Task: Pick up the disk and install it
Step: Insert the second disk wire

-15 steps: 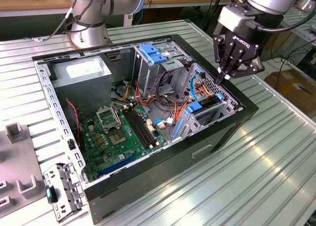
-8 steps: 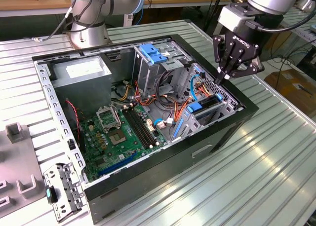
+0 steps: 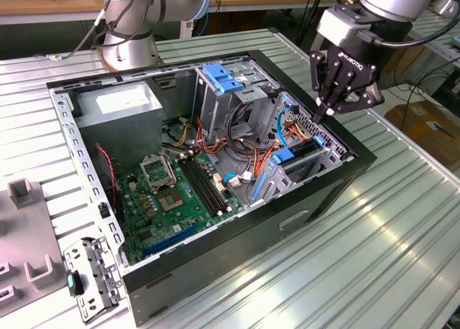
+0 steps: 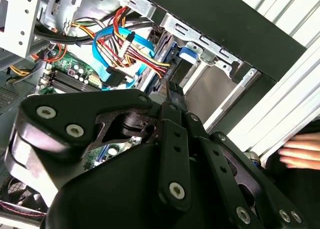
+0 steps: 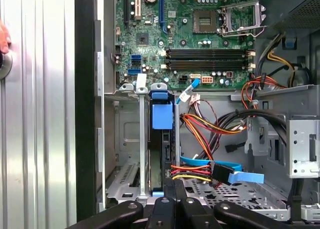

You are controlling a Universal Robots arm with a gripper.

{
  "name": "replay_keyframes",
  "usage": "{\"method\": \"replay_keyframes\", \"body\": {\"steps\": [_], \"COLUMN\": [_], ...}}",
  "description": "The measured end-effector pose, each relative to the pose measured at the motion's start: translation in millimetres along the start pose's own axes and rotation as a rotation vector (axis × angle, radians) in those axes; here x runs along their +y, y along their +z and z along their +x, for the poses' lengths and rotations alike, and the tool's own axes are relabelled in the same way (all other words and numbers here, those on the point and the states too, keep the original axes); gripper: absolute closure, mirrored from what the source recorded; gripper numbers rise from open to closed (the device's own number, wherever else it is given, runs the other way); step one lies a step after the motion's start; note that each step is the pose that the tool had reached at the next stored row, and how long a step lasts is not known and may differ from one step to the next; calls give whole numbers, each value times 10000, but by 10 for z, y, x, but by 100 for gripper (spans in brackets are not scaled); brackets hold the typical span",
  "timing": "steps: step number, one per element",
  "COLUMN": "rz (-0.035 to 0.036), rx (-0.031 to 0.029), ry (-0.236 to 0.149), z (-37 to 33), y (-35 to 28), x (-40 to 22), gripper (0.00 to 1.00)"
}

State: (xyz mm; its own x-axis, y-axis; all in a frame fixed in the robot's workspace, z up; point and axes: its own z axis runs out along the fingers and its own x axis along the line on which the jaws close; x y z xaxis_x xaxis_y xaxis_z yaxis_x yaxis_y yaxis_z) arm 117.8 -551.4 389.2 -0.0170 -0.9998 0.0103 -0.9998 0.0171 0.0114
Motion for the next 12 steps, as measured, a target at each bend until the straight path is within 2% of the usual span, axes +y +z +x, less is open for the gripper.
{"method": "replay_keyframes", "body": {"steps": [5,7,9,12], "rz": [0,0,-1,-1], "rx": [-2,-3,-5,-9], "ry": [-2,0,-1,-1], "z": [1,3,4,5], "y": [1,2,3,3], "x": [92,176,230,255], "gripper": [89,89,89,89]}}
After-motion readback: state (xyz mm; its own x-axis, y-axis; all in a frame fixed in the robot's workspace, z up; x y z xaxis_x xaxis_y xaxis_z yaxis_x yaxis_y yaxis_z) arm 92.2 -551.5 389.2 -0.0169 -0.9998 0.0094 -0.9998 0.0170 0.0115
